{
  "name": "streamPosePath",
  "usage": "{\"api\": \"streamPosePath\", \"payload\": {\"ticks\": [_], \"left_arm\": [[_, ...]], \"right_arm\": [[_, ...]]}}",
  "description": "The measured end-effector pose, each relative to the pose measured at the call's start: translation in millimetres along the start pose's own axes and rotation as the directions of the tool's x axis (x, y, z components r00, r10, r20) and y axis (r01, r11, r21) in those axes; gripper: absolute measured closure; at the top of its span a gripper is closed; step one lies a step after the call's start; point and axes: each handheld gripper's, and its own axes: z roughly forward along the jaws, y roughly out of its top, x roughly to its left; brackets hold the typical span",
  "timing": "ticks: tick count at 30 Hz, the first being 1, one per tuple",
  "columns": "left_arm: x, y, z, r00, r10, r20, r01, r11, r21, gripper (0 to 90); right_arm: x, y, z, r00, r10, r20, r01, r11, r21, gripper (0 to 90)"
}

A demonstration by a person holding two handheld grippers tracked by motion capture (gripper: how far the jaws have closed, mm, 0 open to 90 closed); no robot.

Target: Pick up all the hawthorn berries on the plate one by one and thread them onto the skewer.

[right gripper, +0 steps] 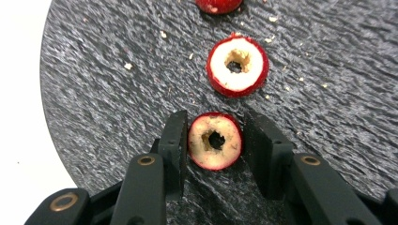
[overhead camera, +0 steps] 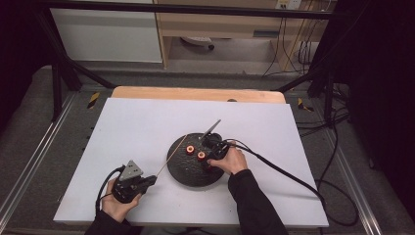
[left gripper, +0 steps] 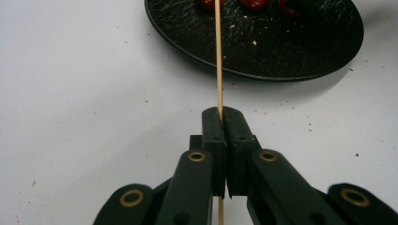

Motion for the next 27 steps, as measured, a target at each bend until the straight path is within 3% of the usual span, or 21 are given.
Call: {"api": "streamPosePath", "payload": {"ticks": [8, 13, 18, 21, 27], "left_arm": [[-2.6, -0.2, 0.1, 1.0000, -0.002, 0.001, 0.002, 1.0000, -0.008, 88.3], [-3.4, -0.1, -1.3, 0.9999, -0.017, 0.002, 0.017, 0.9996, -0.022, 88.3], [-6.0, -0.2, -1.3, 0.9995, -0.031, 0.004, 0.032, 0.9988, -0.037, 88.3], [-7.8, -0.6, -0.5, 0.9994, -0.035, 0.009, 0.035, 0.9986, -0.039, 88.3], [-11.2, -1.0, 0.7, 0.9987, -0.049, 0.017, 0.050, 0.9975, -0.051, 88.3]], "right_arm": [[4.6, -5.5, -23.8, 0.9983, 0.053, -0.026, -0.056, 0.992, -0.115, 61.9], [7.5, -15.0, -34.6, 0.9900, 0.111, -0.088, -0.130, 0.959, -0.254, 62.0], [6.8, -27.1, -37.1, 0.9759, 0.144, -0.163, -0.199, 0.898, -0.392, 62.0], [4.7, -33.2, -37.4, 0.9616, 0.174, -0.212, -0.256, 0.849, -0.462, 62.0], [-3.4, -42.1, -37.5, 0.9262, 0.227, -0.301, -0.365, 0.741, -0.564, 62.1]]}}
